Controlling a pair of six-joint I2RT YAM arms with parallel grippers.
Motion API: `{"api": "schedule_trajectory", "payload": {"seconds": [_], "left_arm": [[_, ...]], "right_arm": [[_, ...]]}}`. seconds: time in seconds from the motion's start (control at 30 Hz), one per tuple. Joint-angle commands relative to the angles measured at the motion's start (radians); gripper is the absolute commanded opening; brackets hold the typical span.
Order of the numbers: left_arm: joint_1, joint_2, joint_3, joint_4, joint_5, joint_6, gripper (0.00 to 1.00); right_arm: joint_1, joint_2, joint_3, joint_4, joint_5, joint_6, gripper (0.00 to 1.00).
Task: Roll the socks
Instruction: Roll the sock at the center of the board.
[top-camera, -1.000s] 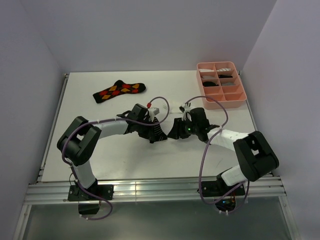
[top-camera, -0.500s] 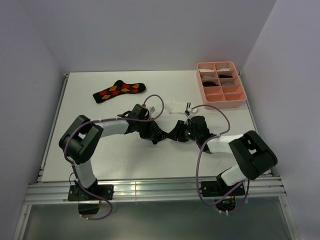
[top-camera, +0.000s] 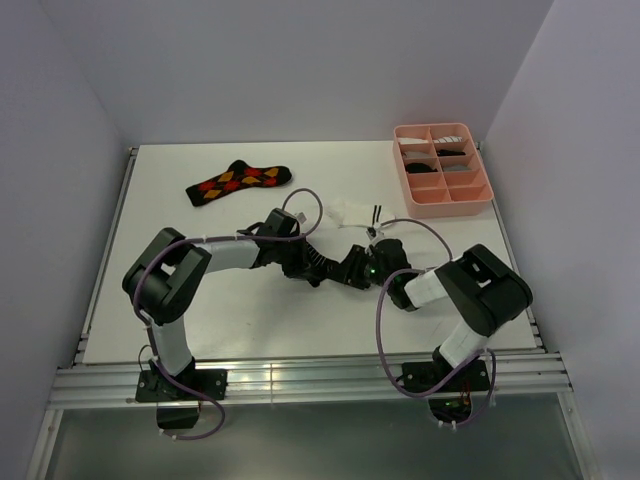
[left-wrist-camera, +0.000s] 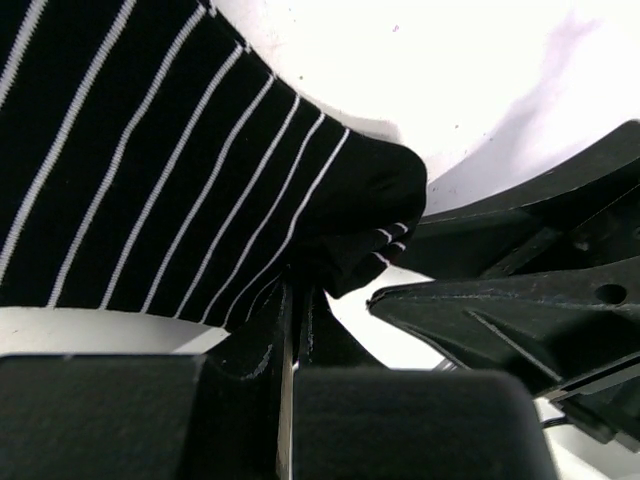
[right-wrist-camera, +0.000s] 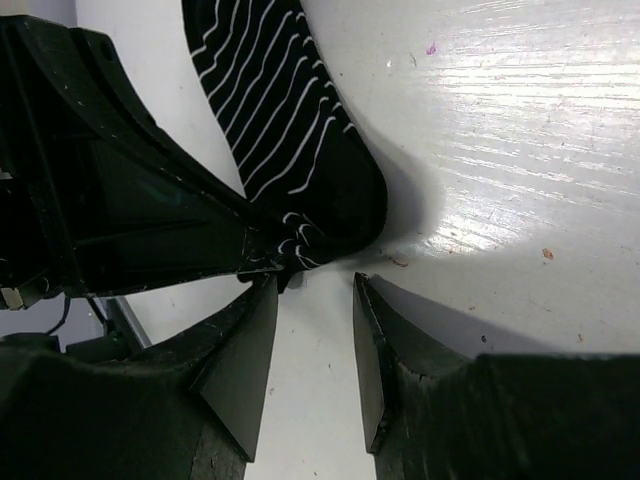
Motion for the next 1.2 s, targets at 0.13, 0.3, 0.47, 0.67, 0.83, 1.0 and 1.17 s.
{"api": "schedule_trajectory", "payload": {"seconds": [0.13, 0.3, 0.47, 0.67, 0.83, 1.0, 1.17], "left_arm": [[0.009, 0.017, -0.001, 0.049, -0.002, -0.084, 0.00], [0.009, 0.017, -0.002, 0.048, -0.006, -0.081, 0.00], [0.011, 0.018, -0.005, 0.049, 0.000, -0.082, 0.00], [0.013, 0.020, -0.005, 0.049, 0.012, -0.079, 0.00], [0.014, 0.023, -0.005, 0.049, 0.021, -0.078, 0.00], [0.016, 0.026, -0.008, 0.078, 0.034, -0.078, 0.00], [0.016, 0.003, -0.005, 0.077, 0.002, -0.049, 0.02]], "right_arm": [[0.006, 0.063, -0.048, 0.159, 0.074, 0.079, 0.45], [0.006, 0.097, -0.046, 0.191, 0.094, 0.092, 0.45], [0.006, 0.135, -0.025, 0.202, 0.097, 0.099, 0.45], [0.003, 0.192, -0.020, 0.246, 0.089, 0.114, 0.45], [-0.004, 0.239, -0.019, 0.302, 0.079, 0.134, 0.43], [-0.007, 0.255, -0.014, 0.308, 0.073, 0.132, 0.25], [-0.009, 0.164, 0.015, 0.108, 0.102, 0.076, 0.00]]}}
